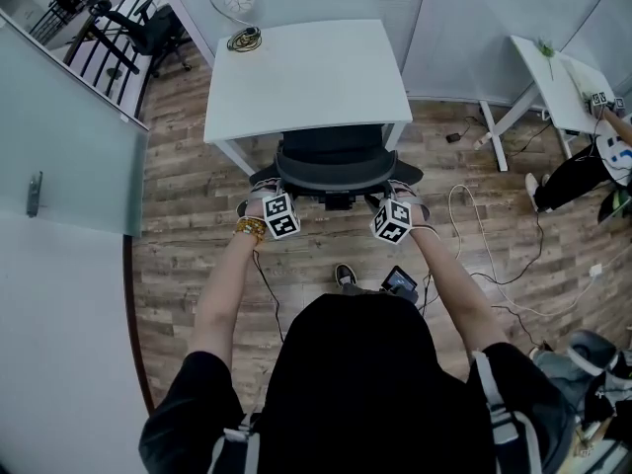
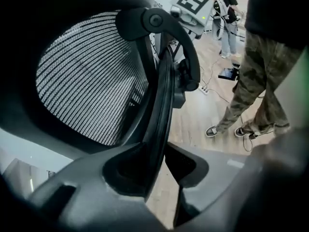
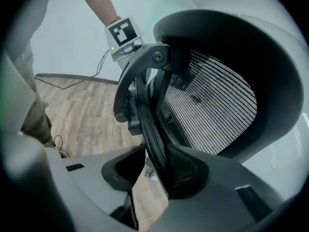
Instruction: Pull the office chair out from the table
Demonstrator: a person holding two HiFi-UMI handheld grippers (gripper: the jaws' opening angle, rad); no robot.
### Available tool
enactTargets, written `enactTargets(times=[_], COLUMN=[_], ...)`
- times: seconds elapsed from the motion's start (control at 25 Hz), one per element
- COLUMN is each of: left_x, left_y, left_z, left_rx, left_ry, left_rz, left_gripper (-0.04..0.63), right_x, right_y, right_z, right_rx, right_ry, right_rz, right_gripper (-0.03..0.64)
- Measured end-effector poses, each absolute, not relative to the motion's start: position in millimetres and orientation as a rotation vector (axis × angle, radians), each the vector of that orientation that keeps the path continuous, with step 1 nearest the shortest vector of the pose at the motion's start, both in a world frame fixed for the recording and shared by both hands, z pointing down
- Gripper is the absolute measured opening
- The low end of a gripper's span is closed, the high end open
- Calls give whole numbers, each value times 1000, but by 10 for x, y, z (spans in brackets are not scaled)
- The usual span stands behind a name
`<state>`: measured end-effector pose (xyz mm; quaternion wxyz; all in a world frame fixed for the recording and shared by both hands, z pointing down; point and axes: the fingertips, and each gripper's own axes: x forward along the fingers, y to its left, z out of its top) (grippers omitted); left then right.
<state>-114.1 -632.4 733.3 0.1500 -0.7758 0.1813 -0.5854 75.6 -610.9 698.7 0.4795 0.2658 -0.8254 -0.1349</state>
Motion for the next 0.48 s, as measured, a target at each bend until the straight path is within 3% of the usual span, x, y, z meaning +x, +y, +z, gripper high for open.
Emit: enactTargets(times=[0.48], left_x=[-1113], left_y=[-6088], left_z=[7373], left_rx=[-2240], left_ry=[555], left_rz=[-1723], left_gripper=[140], right_x=[776], right_y=[-6002], right_z=[7042], right_rx=[624], right_ry=[-1997], right_rz=[-279], right_gripper=[132])
